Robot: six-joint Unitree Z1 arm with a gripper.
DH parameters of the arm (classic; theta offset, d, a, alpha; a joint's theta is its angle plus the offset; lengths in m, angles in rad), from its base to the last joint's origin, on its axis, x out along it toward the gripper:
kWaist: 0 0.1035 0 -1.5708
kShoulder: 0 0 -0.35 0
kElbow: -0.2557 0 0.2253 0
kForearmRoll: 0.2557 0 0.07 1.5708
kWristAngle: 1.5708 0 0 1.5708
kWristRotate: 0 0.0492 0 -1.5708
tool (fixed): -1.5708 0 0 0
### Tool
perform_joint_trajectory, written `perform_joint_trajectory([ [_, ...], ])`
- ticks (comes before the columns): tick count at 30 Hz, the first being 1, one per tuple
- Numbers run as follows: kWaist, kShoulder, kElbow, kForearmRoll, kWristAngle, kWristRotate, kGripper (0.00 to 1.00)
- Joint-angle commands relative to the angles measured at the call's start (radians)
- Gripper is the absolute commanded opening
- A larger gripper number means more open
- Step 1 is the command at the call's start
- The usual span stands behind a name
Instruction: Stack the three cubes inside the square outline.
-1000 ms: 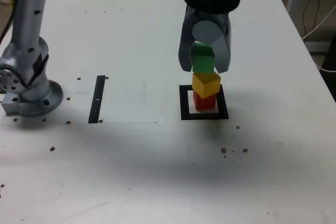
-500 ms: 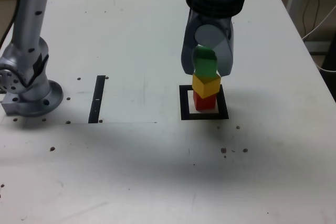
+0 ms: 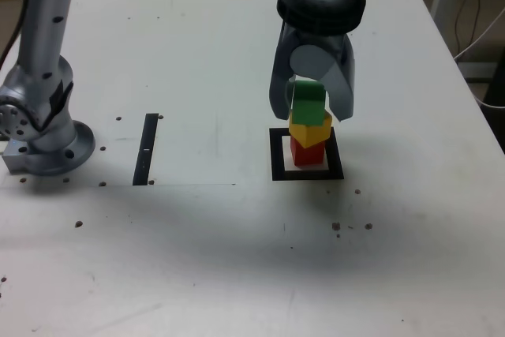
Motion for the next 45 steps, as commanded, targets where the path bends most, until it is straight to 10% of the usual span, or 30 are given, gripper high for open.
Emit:
perform_joint_trajectory([
  [1,0.002,-0.007,0.004,-0.002,0.002,-0.002,0.99],
  [24,0.002,-0.346,0.227,0.030,0.013,-0.029,1.00],
  [45,0.002,-0.509,0.823,-0.323,0.003,-0.042,1.00],
])
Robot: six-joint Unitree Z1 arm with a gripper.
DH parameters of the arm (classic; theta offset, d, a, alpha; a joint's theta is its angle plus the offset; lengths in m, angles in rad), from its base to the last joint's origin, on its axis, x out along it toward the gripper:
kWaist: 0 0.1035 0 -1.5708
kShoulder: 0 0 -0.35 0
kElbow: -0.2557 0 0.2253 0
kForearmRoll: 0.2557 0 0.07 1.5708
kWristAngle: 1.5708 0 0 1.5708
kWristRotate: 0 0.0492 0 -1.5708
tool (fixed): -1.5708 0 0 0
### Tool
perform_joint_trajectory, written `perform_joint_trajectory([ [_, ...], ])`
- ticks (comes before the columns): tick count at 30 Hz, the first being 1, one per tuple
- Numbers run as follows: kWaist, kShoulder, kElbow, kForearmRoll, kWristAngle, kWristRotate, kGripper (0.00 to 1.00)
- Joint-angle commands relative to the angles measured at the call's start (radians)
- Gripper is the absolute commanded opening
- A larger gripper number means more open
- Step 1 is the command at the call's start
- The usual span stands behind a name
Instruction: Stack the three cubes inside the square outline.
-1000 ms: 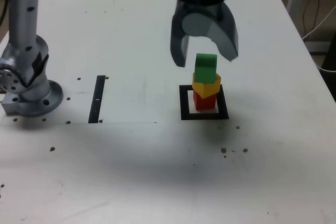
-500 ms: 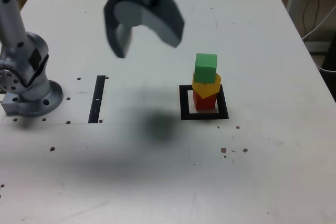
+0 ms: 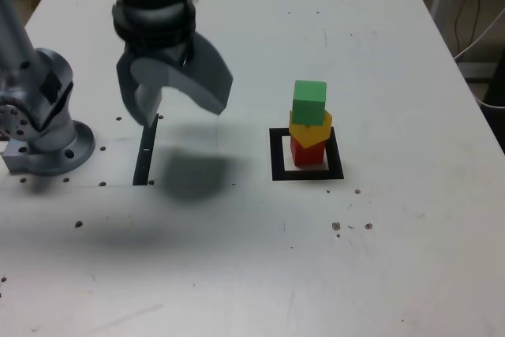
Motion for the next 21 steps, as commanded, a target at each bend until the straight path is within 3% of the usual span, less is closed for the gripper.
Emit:
perform_joint_trajectory([
  [1,0.002,0.000,0.050,-0.045,-0.002,-0.007,1.00],
  [10,0.002,-0.006,0.160,-0.135,-0.006,-0.014,1.00],
  [16,0.002,-0.058,0.159,-0.107,-0.001,-0.035,1.00],
  [21,0.002,-0.038,0.159,-0.086,0.010,-0.070,1.00],
])
